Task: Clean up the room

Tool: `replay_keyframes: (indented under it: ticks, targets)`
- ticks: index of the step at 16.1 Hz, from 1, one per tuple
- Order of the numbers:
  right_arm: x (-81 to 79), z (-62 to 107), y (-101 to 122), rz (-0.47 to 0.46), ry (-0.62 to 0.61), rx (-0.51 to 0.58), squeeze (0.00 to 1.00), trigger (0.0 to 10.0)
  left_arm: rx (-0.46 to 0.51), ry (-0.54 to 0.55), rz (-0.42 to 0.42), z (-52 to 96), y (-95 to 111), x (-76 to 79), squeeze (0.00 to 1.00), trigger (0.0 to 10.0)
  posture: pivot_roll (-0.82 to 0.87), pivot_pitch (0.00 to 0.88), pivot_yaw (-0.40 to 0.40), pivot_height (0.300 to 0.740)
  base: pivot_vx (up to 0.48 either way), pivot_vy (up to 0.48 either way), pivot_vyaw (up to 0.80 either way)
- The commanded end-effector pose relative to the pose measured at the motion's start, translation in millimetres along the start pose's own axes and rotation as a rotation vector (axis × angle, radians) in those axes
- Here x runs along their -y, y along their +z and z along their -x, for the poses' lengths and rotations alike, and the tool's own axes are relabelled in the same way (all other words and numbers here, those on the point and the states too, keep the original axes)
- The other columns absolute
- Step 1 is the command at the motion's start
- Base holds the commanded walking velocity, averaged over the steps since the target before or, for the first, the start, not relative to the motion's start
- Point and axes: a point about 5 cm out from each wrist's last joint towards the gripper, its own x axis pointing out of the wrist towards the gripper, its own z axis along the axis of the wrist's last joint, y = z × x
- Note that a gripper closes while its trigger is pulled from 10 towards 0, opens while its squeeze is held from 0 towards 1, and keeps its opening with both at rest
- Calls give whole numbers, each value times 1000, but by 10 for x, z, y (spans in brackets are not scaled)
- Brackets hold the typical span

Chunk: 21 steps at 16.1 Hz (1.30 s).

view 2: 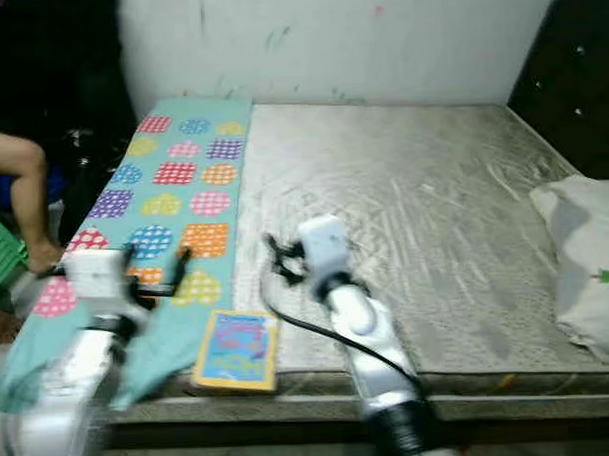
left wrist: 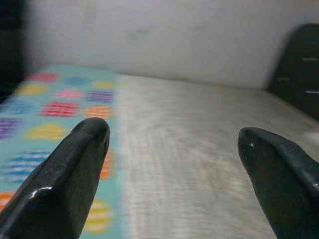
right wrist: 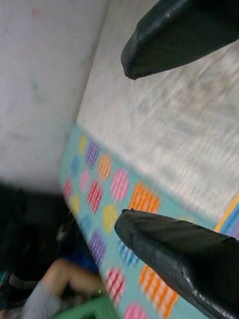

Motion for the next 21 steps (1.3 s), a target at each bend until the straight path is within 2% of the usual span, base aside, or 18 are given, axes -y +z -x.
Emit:
replay_keyframes:
  ticks: [1,4,7,8,12,21]
  targets:
    - [-48,-28,46,-12,16,16,0,10000,6,12,-23,6,36,-64,0,10000,-108,0,-43,740,0,-330,0]
    - [-48,-31,48,-12,16,19,0,10000,7,10,-23,3,38,-60,0,10000,-109,0,-44,740,0,-329,0]
    - [-39,-29,52,-26,18,26,0,10000,15,19,0,5,31,-50,0,10000,-109,0,-44,740,0,0,0]
    - [-34,-30,53,-26,18,27,0,10000,27,6,-15,8,45,-44,0,10000,-108,0,-46,740,0,0,0]
    - [-38,-40,61,-24,22,30,0,10000,43,-41,14,18,65,-12,0,10000,-108,0,-49,740,0,0,0]
    - [-36,-50,43,-35,21,17,0,10000,40,-60,16,30,34,12,0,10000,-110,0,-51,740,337,0,0]
